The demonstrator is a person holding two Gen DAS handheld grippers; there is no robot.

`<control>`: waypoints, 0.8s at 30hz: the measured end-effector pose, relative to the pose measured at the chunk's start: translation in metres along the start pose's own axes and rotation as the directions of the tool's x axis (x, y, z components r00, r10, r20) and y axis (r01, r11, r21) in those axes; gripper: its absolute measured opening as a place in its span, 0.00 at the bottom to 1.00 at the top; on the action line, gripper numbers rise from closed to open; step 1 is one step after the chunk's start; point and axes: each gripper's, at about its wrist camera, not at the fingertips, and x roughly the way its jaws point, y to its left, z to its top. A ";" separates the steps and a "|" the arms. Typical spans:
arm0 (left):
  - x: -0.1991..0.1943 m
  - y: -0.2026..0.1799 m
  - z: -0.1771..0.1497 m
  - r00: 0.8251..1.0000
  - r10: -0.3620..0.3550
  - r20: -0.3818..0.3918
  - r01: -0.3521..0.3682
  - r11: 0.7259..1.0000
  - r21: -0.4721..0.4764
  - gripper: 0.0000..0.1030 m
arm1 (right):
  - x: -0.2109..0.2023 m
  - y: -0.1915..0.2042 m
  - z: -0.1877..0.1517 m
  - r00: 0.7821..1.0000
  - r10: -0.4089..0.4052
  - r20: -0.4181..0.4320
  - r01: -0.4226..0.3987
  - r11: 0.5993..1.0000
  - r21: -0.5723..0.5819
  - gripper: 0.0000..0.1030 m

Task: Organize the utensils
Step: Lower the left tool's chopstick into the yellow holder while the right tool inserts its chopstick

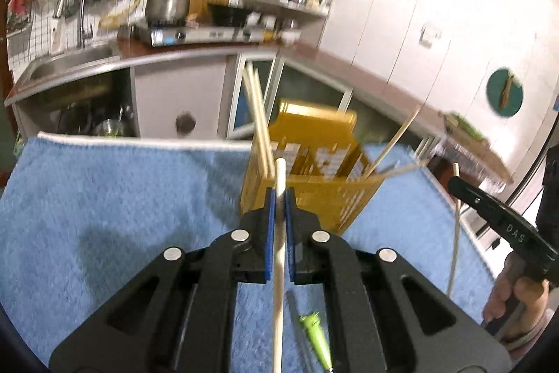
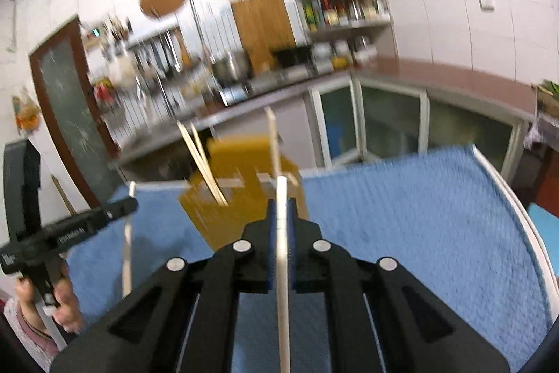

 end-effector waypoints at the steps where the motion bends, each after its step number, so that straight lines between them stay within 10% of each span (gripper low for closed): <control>1: -0.001 0.000 0.002 1.000 -0.007 0.011 0.007 1.000 0.003 0.04 | -0.003 0.005 0.004 0.999 0.018 0.035 -0.018 1.000 -0.001 0.06; 8: -0.015 -0.007 0.031 0.992 -0.014 0.122 0.010 0.999 0.034 0.04 | -0.014 0.037 0.030 0.967 0.061 0.247 -0.050 0.997 -0.051 0.06; 16: -0.043 -0.022 0.077 0.962 -0.018 0.272 0.005 0.999 0.048 0.04 | -0.008 0.049 0.061 0.854 0.038 0.518 -0.026 0.999 -0.031 0.06; 24: -0.046 -0.039 0.104 0.891 -0.014 0.454 -0.026 0.996 0.082 0.04 | 0.004 0.065 0.067 0.725 -0.033 0.688 0.073 0.997 -0.029 0.06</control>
